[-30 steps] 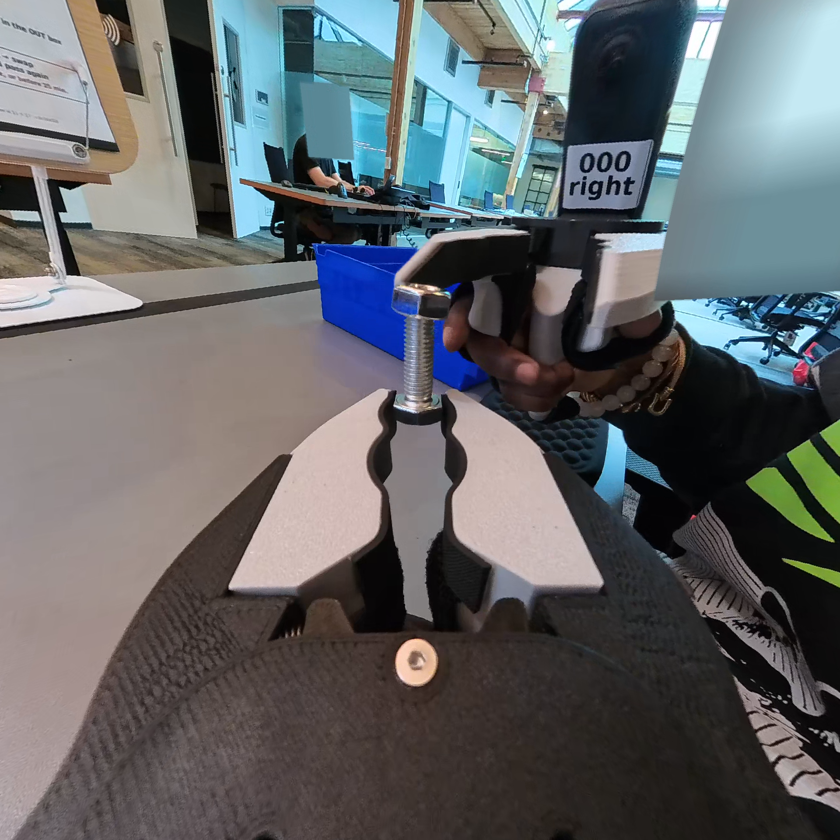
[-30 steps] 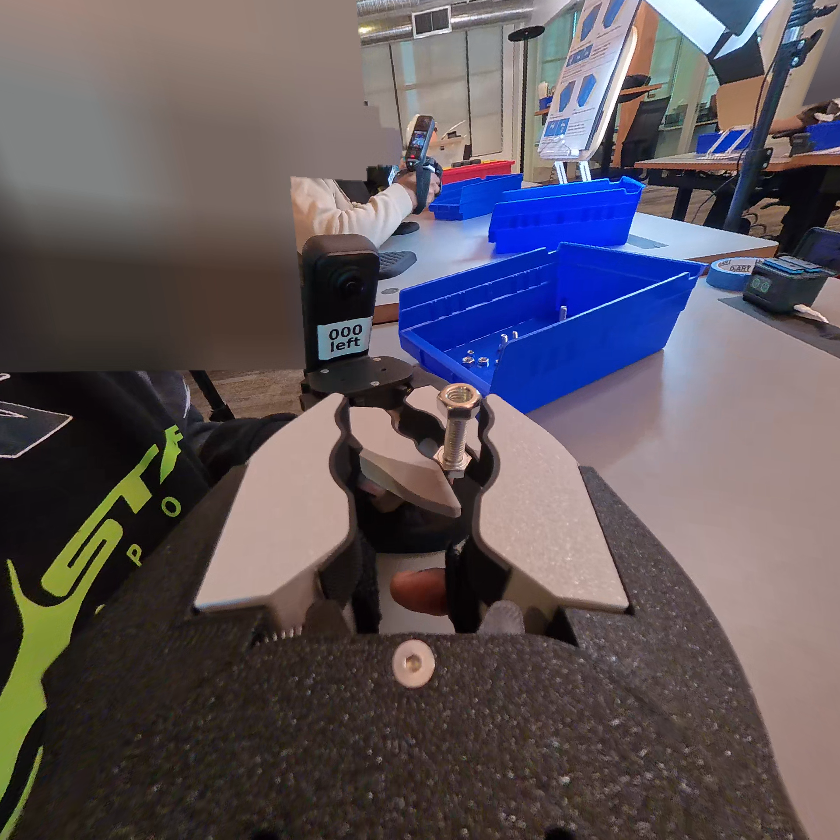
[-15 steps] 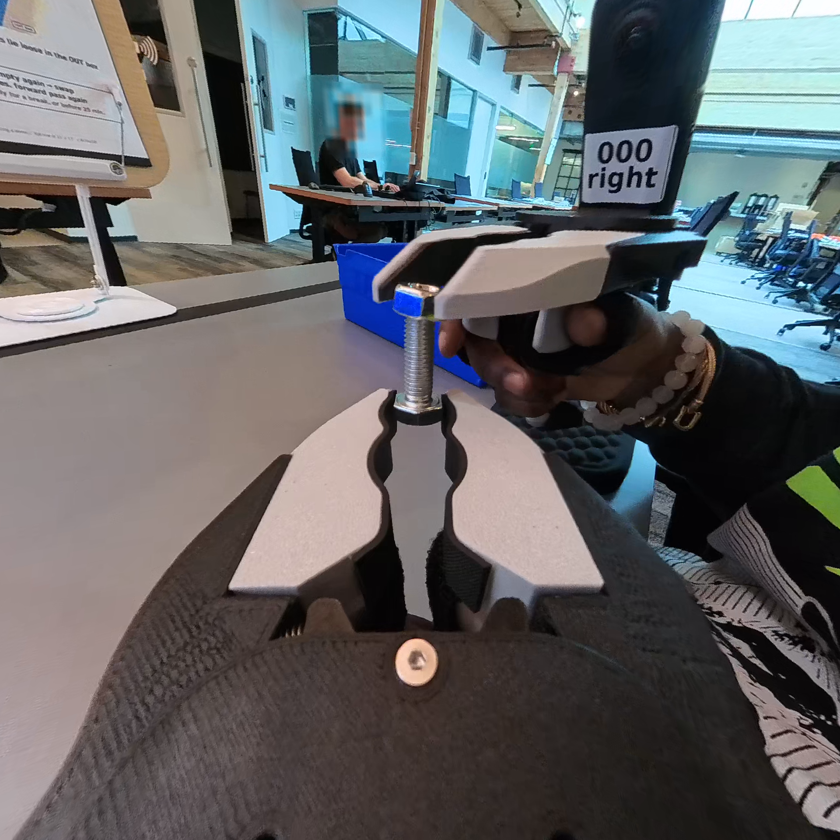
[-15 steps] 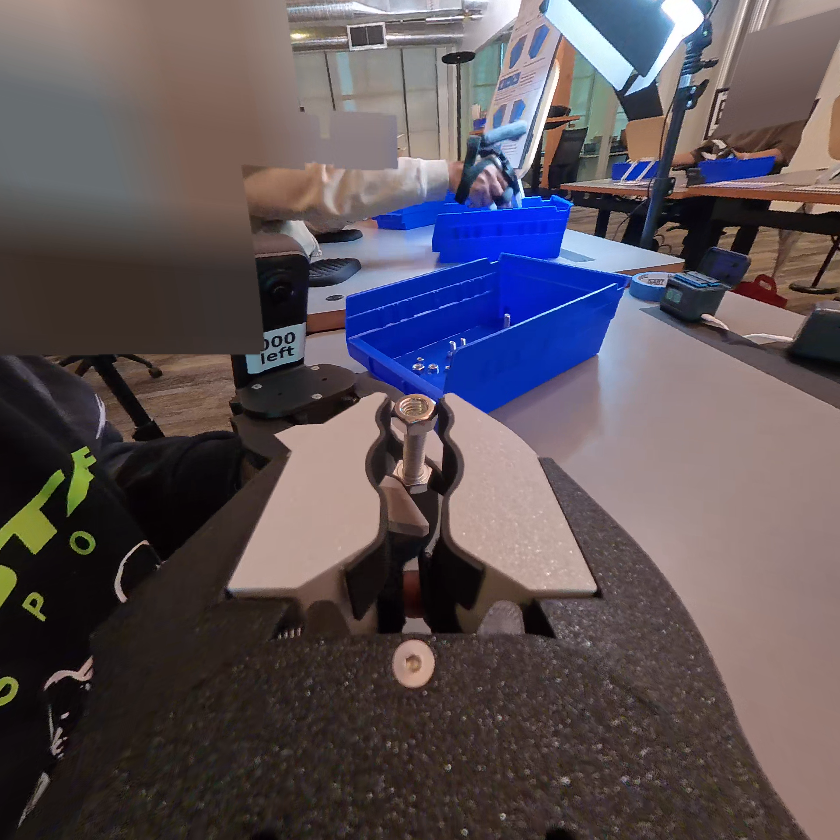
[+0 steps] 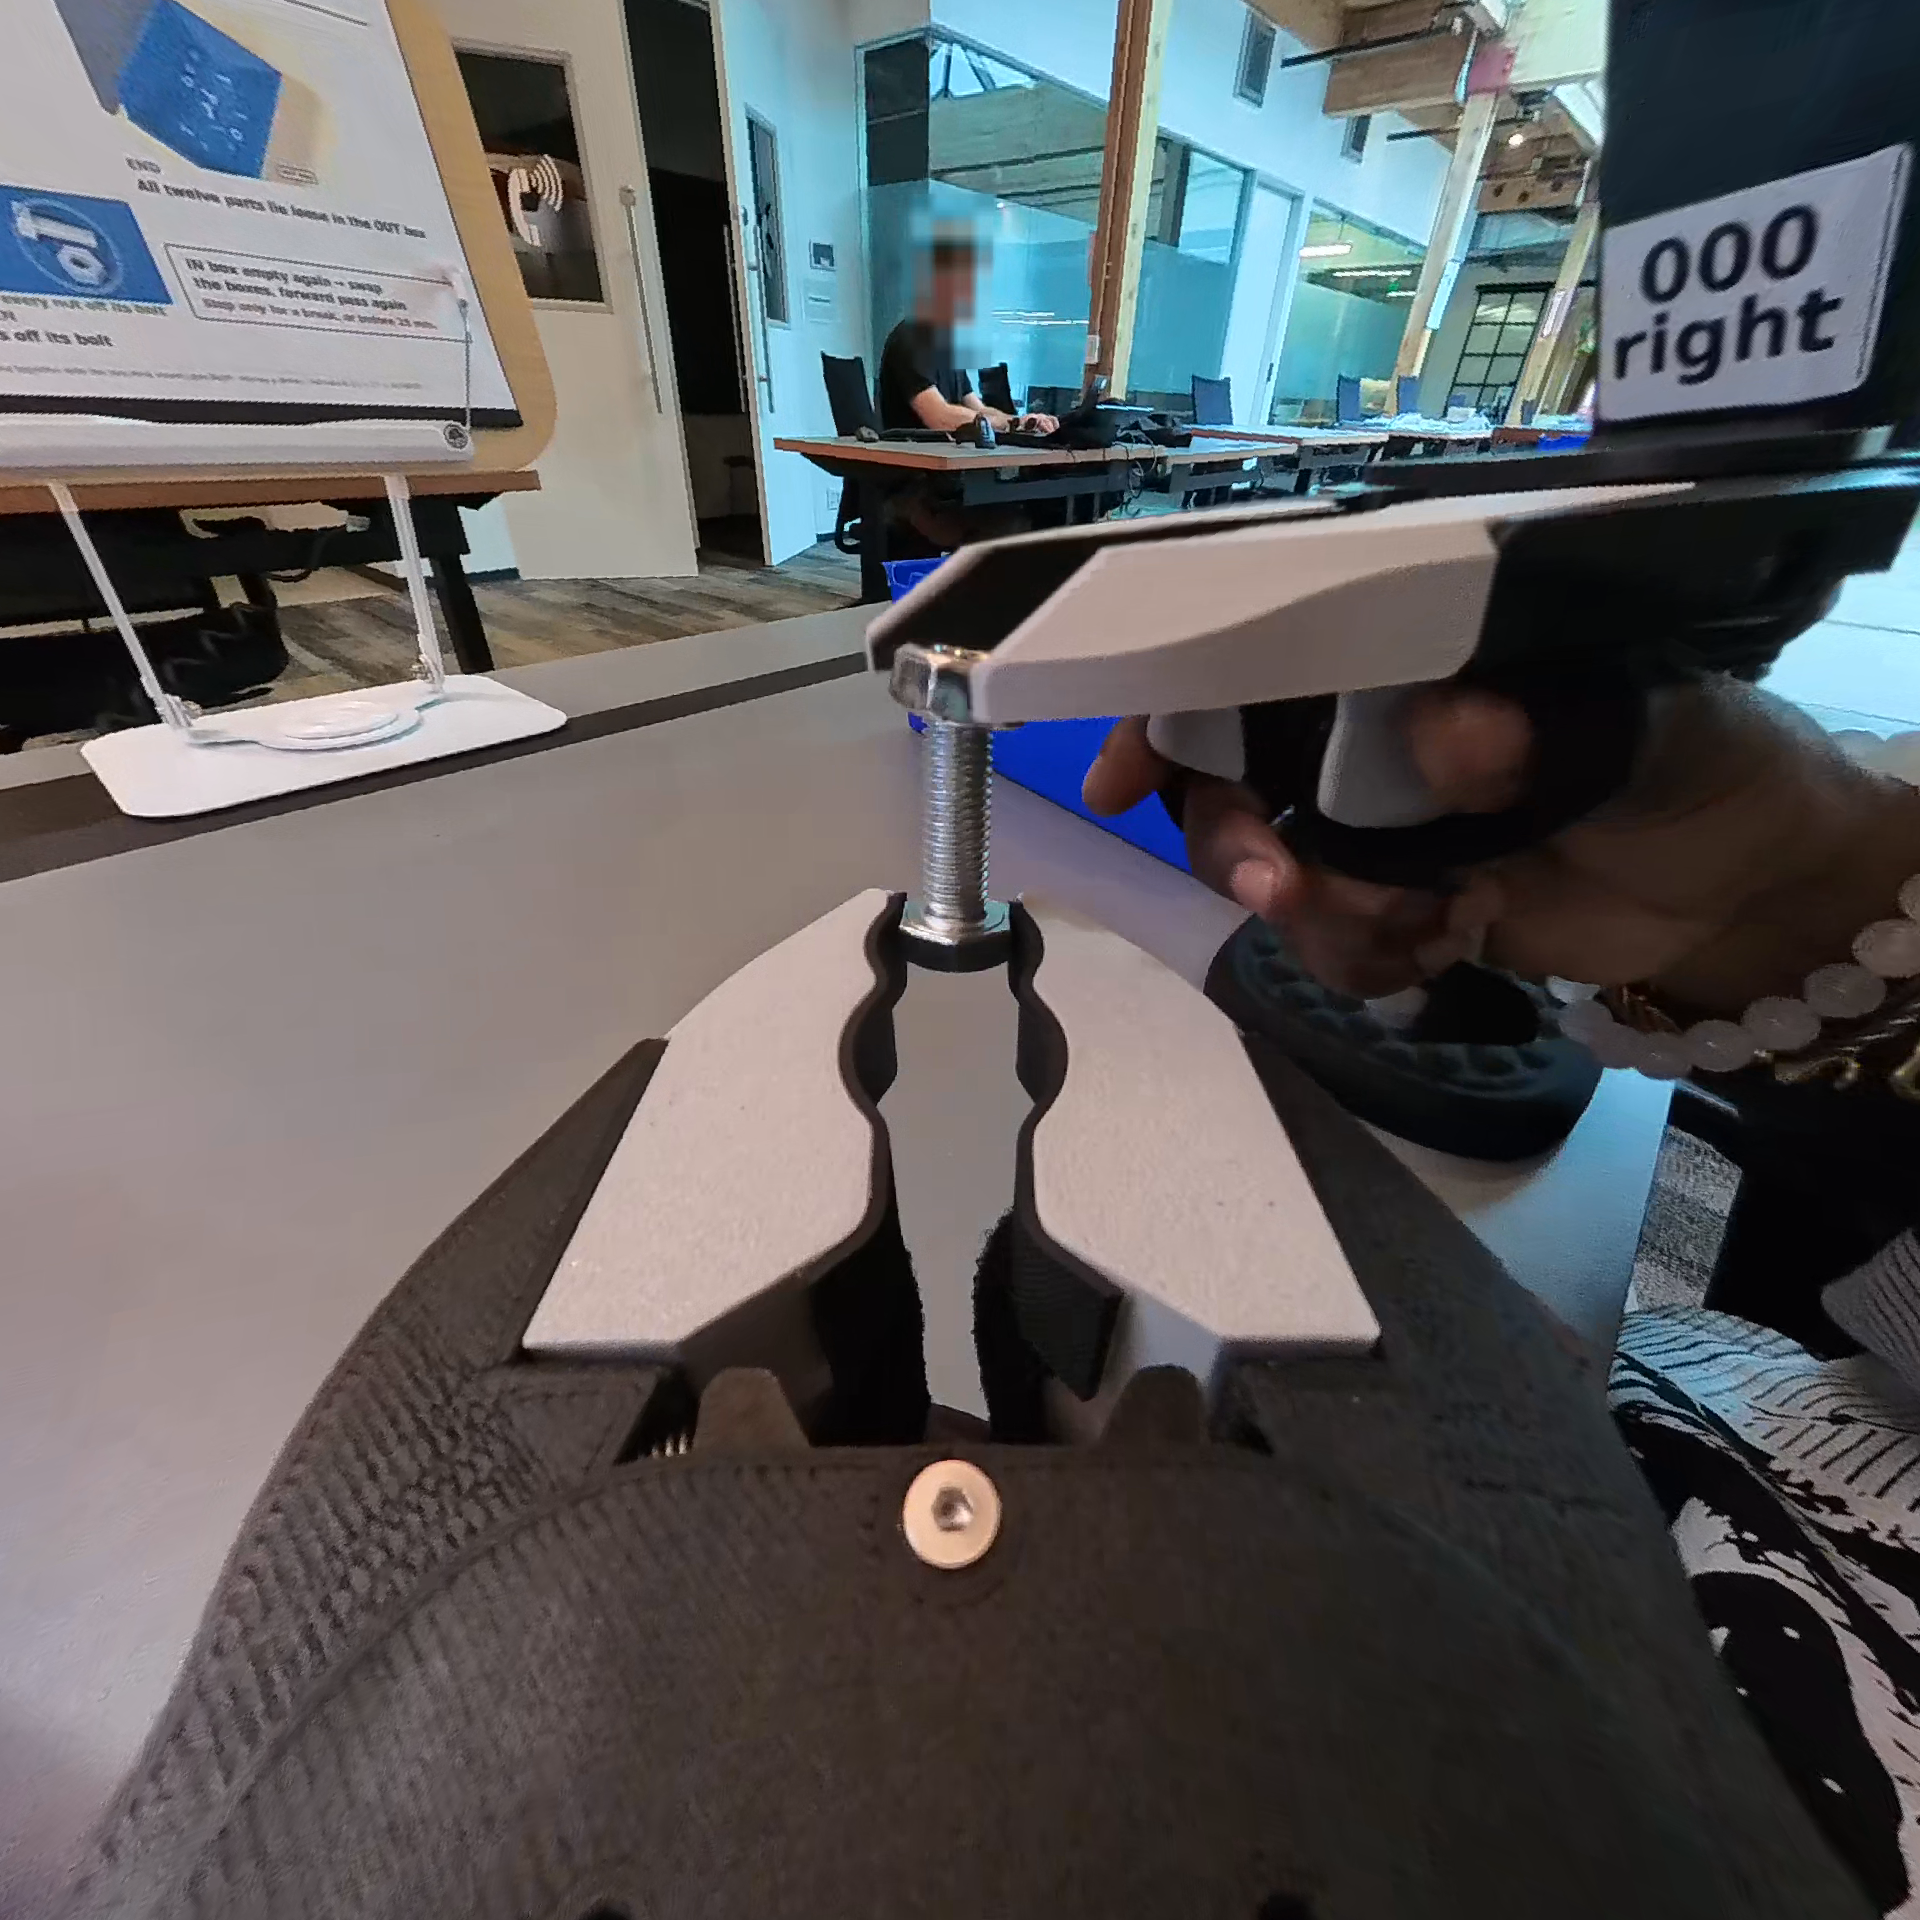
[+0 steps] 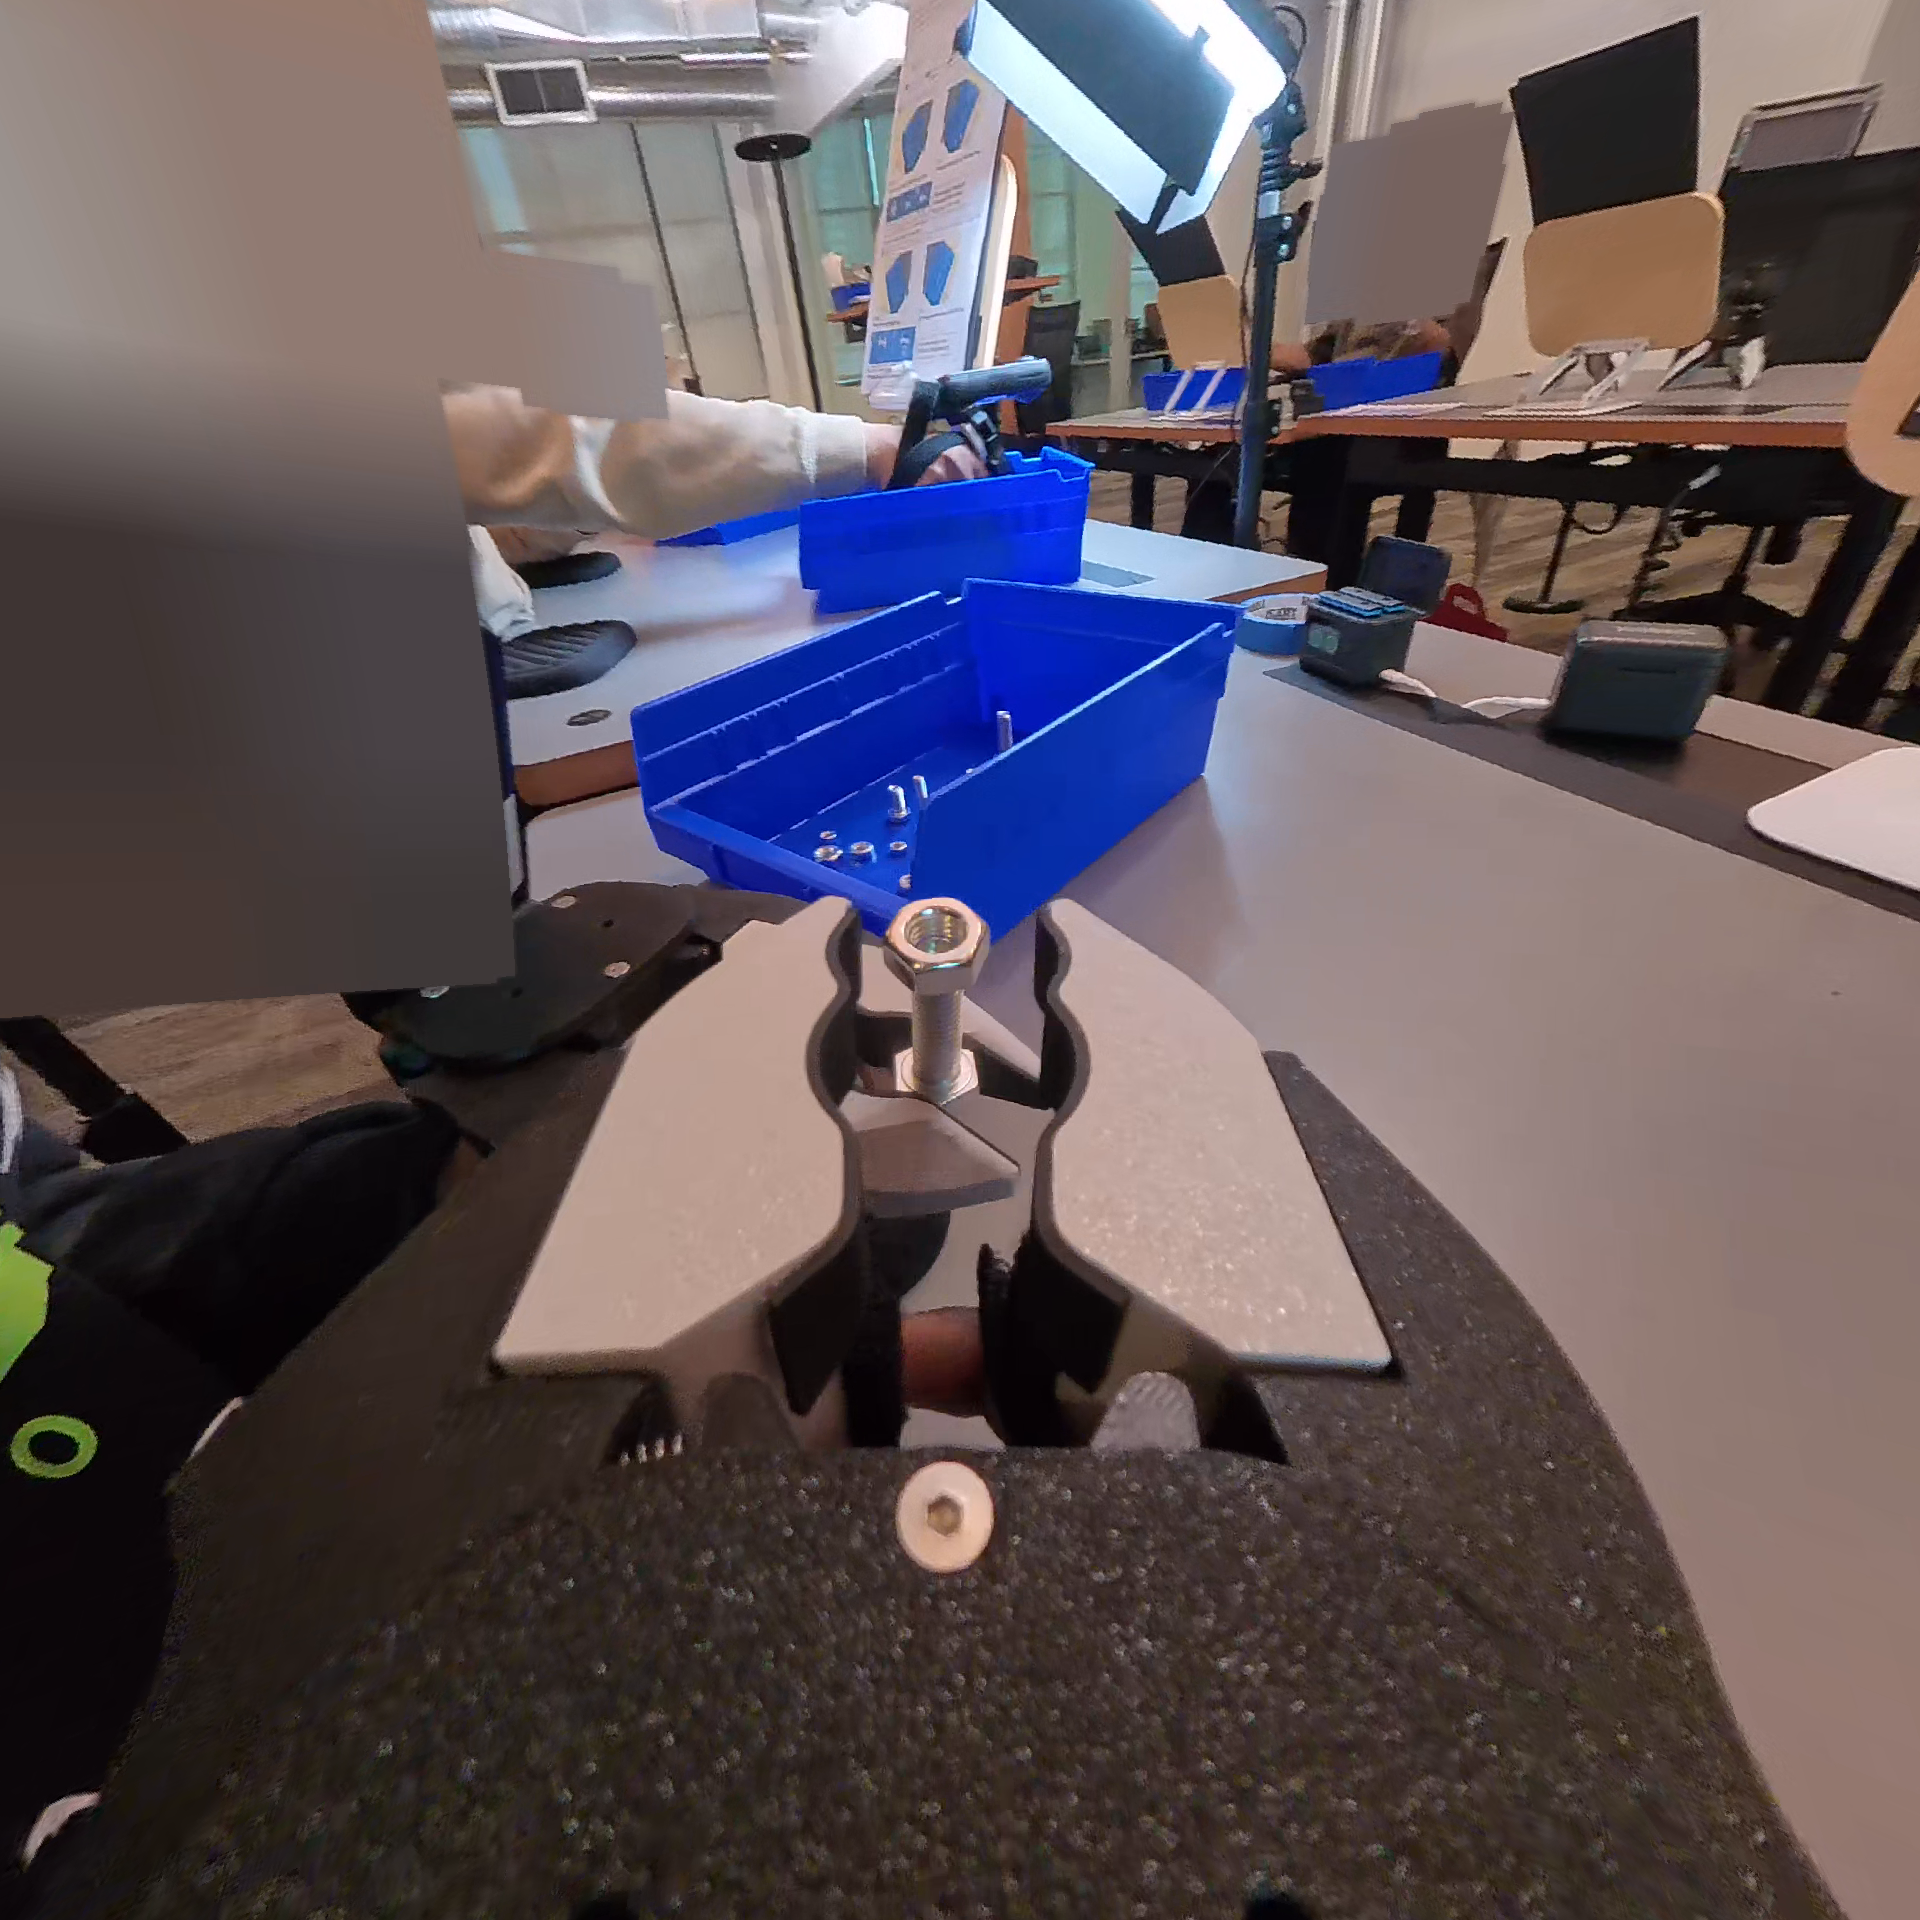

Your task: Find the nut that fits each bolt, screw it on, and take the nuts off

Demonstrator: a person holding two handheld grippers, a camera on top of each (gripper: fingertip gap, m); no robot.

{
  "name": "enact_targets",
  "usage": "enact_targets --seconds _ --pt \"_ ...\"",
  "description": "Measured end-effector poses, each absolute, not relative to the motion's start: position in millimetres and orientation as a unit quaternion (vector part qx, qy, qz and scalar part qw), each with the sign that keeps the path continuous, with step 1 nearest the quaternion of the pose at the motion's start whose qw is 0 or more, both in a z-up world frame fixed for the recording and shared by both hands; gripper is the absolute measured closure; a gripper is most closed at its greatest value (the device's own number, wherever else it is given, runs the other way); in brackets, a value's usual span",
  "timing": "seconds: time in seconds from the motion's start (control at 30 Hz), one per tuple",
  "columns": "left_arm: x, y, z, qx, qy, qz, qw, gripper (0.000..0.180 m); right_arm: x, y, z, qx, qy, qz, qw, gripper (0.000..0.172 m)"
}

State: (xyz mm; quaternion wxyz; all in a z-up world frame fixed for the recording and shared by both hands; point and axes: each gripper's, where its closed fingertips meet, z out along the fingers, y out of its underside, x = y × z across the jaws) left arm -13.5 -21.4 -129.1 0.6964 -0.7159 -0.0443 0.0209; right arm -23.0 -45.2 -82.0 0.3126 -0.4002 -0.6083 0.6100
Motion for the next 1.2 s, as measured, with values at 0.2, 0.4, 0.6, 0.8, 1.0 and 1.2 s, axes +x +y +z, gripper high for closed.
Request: enact_targets --seconds 0.2,0.4,0.6,0.8,1.0,1.2 --pt "-14.7 -22.5 -128.2 -0.712 -0.050 0.003 0.701 0.162 -19.9 -53.3 -79.1 -0.367 -0.608 0.648 0.276 0.128" --pt "-19.0 -23.4 -128.3 -0.709 -0.066 -0.011 0.702 0.162 -18.9 -56.2 -81.1 -0.361 -0.609 0.652 0.271 0.131" --pt "-18.9 -22.9 -129.1 -0.711 -0.066 -0.012 0.700 0.162 -18.9 -53.0 -82.8 -0.367 -0.611 0.643 0.280 0.132" --pt "-17.6 -22.9 -129.1 -0.711 -0.063 -0.017 0.700 0.162 -25.3 -51.4 -82.9 -0.363 -0.613 0.642 0.284 0.144" --pt "-20.6 -20.2 -134.9 -0.726 -0.071 -0.003 0.684 0.162 -31.3 -35.5 -92.4 -0.387 -0.582 0.672 0.244 0.163" --pt "-23.4 -26.9 -126.6 -0.700 -0.082 -0.028 0.709 0.162 -22.0 27.3 -77.3 -0.399 -0.486 0.727 0.276 0.146"
